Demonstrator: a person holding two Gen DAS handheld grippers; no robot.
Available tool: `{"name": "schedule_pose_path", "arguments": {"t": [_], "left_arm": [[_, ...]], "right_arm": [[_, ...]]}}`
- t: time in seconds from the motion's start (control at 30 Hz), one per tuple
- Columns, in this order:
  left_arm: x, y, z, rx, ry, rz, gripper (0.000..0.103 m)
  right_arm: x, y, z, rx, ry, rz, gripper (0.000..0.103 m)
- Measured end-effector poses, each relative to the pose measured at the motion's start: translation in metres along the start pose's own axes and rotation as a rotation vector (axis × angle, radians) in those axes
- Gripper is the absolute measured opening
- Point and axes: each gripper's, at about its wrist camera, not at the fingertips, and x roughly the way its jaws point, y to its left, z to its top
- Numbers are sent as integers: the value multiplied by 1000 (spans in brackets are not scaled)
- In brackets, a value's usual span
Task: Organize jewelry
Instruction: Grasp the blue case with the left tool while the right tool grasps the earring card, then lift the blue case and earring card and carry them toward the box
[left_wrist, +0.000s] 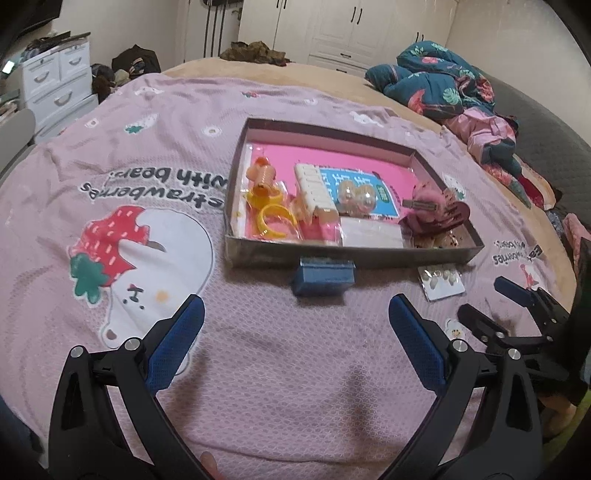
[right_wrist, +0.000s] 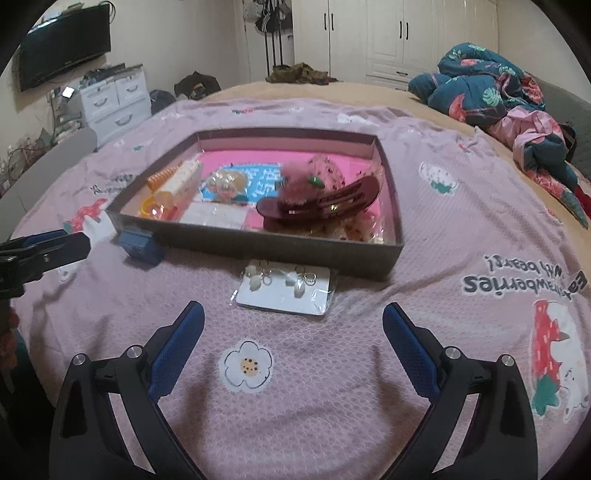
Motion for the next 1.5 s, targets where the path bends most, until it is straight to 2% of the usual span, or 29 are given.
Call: {"name": "schedule_pose_path", "arguments": {"t": [0.23, 0.43, 0.5, 0.6, 0.67, 0.73, 0.93, 1.0, 1.23, 1.5], "left_arm": [[21, -3, -3, -4, 48, -6, 93], [43, -7, 2, -21, 83, -6, 93], [49, -8, 3, -30, 95, -7, 93], [56, -11, 4, -29, 100, 14, 89], [59, -13, 5, -25, 99, 29, 81], [60, -13, 6, -30, 99, 33, 71], [64, -17, 8, -7, 97, 51, 38], [63, -20, 7, 15, 90, 61, 38], [48, -14, 2, -13, 75, 25, 37], [20, -10, -3, -23, 37, -2, 37]], "right_arm": [[39, 6, 6, 9, 77, -7, 97], [56, 4, 15, 43, 96, 1, 96], [59, 4, 15, 42, 98, -3, 91], [56, 4, 13, 44, 84, -6, 78], [54, 3, 12, 47, 77, -4, 69], [52, 1, 12, 50, 68, -5, 66], [43, -4, 9, 60, 56, 19, 64], [38, -5, 6, 59, 52, 38, 64], [16, 3, -5, 34, 43, 99, 64], [-10, 10, -7, -3, 15, 121, 64]]}}
